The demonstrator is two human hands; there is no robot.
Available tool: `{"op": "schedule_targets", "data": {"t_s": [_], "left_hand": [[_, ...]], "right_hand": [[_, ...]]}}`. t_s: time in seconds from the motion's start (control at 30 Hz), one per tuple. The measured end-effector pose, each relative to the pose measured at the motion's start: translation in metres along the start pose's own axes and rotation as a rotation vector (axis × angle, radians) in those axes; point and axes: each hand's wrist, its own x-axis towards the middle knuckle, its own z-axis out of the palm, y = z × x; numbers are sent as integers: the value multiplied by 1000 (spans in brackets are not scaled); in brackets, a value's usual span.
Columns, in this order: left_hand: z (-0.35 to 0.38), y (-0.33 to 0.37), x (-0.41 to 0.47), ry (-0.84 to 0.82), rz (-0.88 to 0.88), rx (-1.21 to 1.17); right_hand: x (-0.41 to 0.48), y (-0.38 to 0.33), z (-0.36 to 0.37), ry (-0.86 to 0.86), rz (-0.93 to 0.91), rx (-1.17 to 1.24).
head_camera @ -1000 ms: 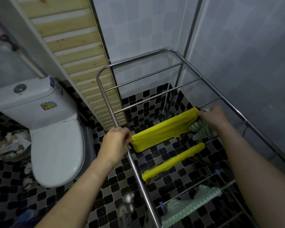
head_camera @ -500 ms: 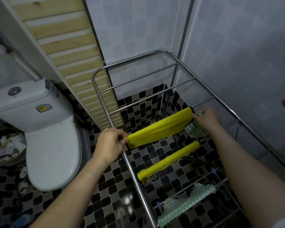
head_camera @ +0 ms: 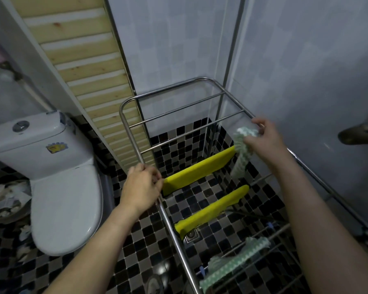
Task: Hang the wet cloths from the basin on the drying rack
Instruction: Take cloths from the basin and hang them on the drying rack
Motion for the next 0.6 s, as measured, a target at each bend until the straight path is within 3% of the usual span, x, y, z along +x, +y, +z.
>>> {"op": "schedule_targets", "data": {"t_s": [0.13,0.23,0.37,0.6], "left_hand": [[-28,39,-6,-50,9,-633],[-47,66,-7,-99,71,-886],[-59,86,-2,-188,138,-950],[-76,60,3,-217,152,-934]], "right_hand": [[-19,-30,7,-256,33,335],[-33,-42,16,-471,33,432],[-49,-54,32,-649,29,440],[-54,-78,53,-607,-41,390]]}}
